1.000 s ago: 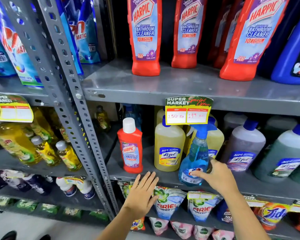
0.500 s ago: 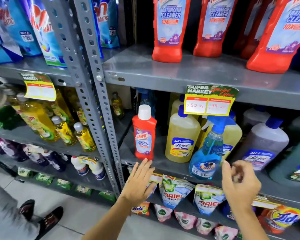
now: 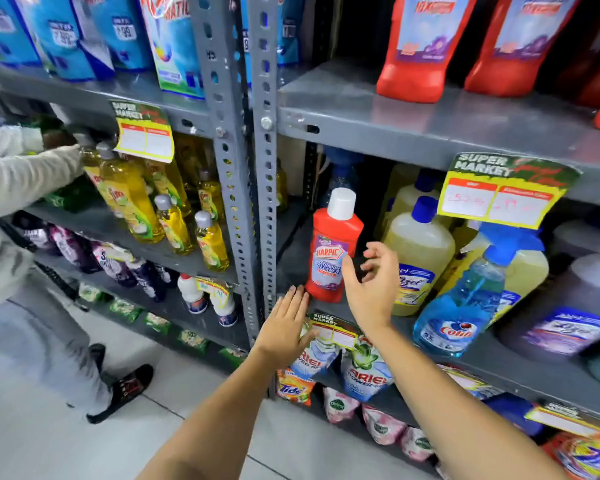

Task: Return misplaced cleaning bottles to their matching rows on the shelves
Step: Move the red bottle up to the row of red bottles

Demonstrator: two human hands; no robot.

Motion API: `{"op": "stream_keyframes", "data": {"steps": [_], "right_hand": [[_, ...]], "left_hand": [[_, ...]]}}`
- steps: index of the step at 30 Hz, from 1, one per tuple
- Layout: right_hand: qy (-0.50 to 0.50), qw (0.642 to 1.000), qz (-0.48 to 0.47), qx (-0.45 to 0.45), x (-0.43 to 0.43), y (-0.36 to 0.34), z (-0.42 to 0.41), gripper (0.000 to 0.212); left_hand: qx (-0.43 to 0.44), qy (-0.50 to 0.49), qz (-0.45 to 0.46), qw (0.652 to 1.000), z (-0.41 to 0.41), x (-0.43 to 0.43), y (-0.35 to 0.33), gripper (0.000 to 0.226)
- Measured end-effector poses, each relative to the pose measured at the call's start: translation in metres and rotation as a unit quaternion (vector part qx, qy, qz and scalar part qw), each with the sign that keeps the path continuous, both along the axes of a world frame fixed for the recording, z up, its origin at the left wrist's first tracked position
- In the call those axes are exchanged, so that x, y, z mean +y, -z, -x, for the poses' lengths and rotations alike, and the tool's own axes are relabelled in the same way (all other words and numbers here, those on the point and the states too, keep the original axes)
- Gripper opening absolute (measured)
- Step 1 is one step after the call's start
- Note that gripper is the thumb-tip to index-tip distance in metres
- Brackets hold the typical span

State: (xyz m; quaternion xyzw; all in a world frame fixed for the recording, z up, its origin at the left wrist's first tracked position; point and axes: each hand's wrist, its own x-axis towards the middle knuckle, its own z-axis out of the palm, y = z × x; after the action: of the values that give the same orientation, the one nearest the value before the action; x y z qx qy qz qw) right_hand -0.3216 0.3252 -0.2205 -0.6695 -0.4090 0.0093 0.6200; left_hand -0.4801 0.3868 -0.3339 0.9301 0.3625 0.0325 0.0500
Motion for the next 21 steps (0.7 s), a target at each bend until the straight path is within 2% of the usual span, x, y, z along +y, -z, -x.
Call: {"op": "stream_keyframes", "data": {"steps": [3,5,7,9,16,18,21], "right_hand": [[-0.001,0.998,0.061,-0.020,0.017,0.006,-0.002,0.065],[-0.049,0.991,0.122,0.019,0.027,0.009,-0.005,0.075],[-0.092,0.976,0.189,0.052,0.034,0.013,-0.009,0.072],[-0.092,0.971,0.216,0.040,0.037,0.015,-0.011,0.062],[-0.064,0.980,0.186,0.014,-0.015,0.004,-0.010,0.045],[-0.078,0.985,0.156,0.015,-0.044,-0.009,-0.012,0.045],[-0.090,0.992,0.082,0.020,-0.083,-0.046,-0.016,0.048]], "left_hand": [[0.013,0.001,-0.003,1.000,0.000,0.000,0.000,0.081],[0.023,-0.001,-0.007,1.000,0.001,0.000,0.001,0.079],[0.037,0.000,-0.020,0.999,0.001,-0.001,0.002,0.079],[0.050,0.001,-0.039,0.998,0.002,-0.001,0.002,0.079],[0.057,0.006,-0.067,0.996,0.002,-0.001,0.003,0.081],[0.042,0.016,-0.056,0.997,0.002,-0.004,-0.001,0.083],[0.019,0.084,-0.050,0.995,-0.002,-0.012,-0.018,0.082]]}}
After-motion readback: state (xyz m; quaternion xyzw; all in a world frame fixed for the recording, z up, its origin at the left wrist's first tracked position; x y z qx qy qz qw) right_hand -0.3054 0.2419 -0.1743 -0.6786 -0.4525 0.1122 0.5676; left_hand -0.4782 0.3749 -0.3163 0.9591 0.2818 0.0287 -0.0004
